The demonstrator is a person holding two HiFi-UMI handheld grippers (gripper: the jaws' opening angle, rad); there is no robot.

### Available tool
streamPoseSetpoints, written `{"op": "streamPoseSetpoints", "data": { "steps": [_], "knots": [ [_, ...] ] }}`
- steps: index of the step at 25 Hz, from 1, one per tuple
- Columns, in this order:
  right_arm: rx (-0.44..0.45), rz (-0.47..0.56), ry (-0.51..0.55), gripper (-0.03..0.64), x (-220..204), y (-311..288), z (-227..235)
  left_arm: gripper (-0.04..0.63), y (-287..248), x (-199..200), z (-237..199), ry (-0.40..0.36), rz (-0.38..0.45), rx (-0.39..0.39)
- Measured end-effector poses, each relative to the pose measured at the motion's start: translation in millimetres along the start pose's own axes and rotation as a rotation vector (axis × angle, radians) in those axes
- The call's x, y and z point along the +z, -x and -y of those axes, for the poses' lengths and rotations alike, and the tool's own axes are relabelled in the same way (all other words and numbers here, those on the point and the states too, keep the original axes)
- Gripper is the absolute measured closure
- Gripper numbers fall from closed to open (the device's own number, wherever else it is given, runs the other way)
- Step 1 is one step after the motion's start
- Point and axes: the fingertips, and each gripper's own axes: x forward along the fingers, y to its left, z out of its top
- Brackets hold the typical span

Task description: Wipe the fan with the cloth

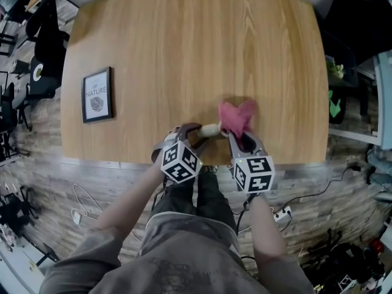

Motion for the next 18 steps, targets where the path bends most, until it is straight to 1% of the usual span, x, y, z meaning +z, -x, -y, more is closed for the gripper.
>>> {"op": "streamPoseSetpoints", "data": {
  "steps": [6, 10, 12, 15, 18],
  "knots": [
    [0.104, -0.050, 0.066, 0.535, 0.7, -20.5, -44.3, 0.416, -0.5, 1.3, -0.6, 0.000, 0.018, -0.005],
    [0.216, -0.102, 0.106, 0.535, -6.1, -31.4, -76.1, 0.417, -3.0, 0.3, 0.1, -0.004, 0.031, 0.001],
    [0.255, -0.124, 0.126, 0.536, -12.1, -35.3, -87.8, 0.419, -4.3, -0.6, 0.2, 0.011, 0.040, -0.006],
    [0.248, -0.131, 0.119, 0.535, -16.3, -35.8, -83.8, 0.419, -4.4, -1.6, -0.6, 0.047, 0.046, -0.026],
    [0.204, -0.134, 0.112, 0.535, -17.5, -28.4, -64.9, 0.420, -3.0, -3.4, -0.4, 0.047, 0.039, -0.040]
  ]
}}
